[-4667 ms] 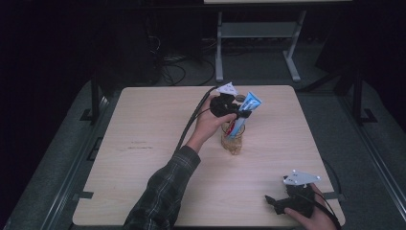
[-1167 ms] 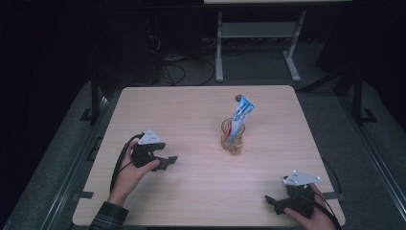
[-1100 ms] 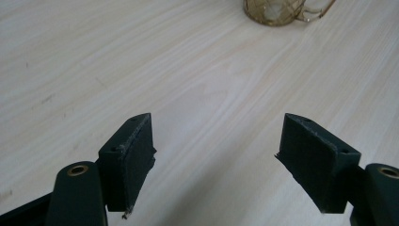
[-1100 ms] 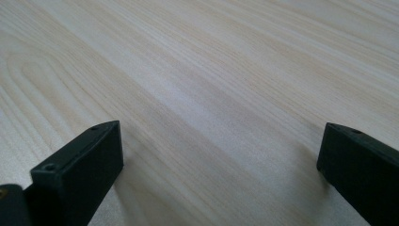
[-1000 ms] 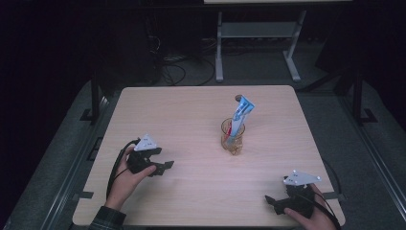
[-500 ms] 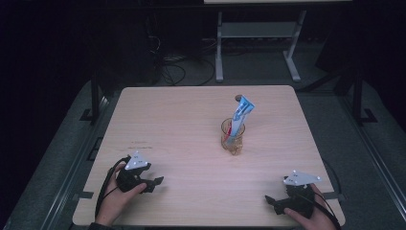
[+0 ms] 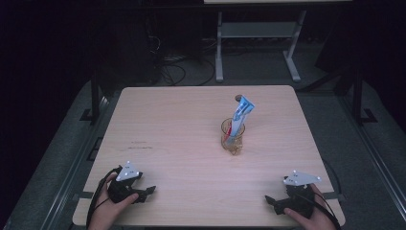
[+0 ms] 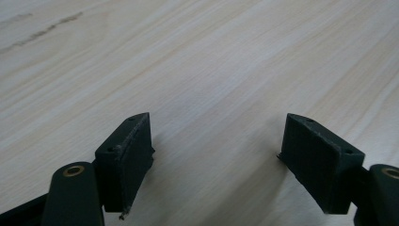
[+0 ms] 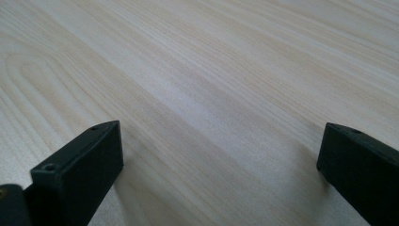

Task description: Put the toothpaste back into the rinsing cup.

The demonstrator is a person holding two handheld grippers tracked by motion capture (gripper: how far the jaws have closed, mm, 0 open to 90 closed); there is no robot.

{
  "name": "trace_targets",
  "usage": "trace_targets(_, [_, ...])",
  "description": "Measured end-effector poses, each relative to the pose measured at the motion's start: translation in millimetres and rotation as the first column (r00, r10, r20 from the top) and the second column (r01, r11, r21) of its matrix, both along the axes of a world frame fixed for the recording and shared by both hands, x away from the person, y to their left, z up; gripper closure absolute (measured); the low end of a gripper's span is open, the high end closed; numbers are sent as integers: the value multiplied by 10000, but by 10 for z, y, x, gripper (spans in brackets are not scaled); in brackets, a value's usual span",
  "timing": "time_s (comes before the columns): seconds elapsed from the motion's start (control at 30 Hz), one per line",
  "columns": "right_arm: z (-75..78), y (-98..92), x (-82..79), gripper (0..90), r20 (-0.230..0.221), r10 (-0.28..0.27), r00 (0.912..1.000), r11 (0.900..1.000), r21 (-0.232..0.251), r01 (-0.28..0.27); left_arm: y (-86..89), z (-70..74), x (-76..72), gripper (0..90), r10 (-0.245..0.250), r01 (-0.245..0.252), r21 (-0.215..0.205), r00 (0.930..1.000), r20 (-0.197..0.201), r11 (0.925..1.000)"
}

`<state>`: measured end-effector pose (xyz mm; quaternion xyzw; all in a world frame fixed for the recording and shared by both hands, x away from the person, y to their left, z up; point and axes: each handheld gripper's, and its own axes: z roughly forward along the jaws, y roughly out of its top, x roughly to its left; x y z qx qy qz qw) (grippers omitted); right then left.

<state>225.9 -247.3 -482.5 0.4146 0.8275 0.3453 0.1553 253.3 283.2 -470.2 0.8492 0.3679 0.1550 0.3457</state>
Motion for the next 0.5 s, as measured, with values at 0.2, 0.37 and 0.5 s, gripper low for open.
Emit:
trace_targets(0.2, [0,0,-1,2,-2,-10,10000,10000,1,10,41,-44,-32,154,-201,208,-248,9995,261,9995])
trace_targets(0.37, [0,1,-2,2,-7,-16,10000,10000,1,16,41,-46,-31,150,-218,225,-252,9994,267,9994])
trace_targets(0.5, [0,0,-1,2,0,-12,10000,10000,1,12,39,-47,-30,143,-200,207,-256,9995,249,9995])
